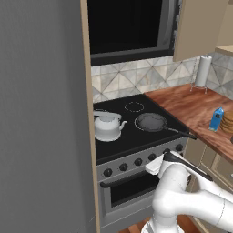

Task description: Pick the pan from the cabinet and place it on the stove. Then turn on the stove burner for the pan.

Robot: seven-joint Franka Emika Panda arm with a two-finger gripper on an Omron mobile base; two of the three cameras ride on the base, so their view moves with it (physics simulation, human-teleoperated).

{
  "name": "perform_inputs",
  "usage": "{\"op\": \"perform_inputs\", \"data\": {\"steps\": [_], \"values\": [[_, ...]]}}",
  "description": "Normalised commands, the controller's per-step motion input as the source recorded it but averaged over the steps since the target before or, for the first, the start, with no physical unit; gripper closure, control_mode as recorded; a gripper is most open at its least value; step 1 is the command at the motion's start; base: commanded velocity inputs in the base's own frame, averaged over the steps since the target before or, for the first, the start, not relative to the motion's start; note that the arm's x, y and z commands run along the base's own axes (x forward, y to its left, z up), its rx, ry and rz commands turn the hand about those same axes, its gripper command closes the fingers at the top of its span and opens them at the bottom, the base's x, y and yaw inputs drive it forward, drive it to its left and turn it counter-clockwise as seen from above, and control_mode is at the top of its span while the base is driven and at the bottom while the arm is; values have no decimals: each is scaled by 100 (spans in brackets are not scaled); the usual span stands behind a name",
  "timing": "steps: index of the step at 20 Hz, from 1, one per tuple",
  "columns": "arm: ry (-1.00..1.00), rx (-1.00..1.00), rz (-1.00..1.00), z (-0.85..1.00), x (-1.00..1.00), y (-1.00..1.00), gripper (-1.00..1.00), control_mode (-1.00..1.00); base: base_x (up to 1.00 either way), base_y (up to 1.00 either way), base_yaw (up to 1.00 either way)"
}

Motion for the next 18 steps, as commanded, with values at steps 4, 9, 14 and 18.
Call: {"op": "perform_inputs", "data": {"steps": [4, 9, 14, 18], "values": [[1, 0, -3, -18, 8, -12, -100, -100, 0, 0, 0], [2, 0, -3, -18, 5, -13, -100, -100, 0, 0, 0], [2, 0, -4, -19, 1, -22, -100, -100, 0, 0, 0], [4, 0, -6, -17, 0, -26, -100, -100, 0, 0, 0]]}}
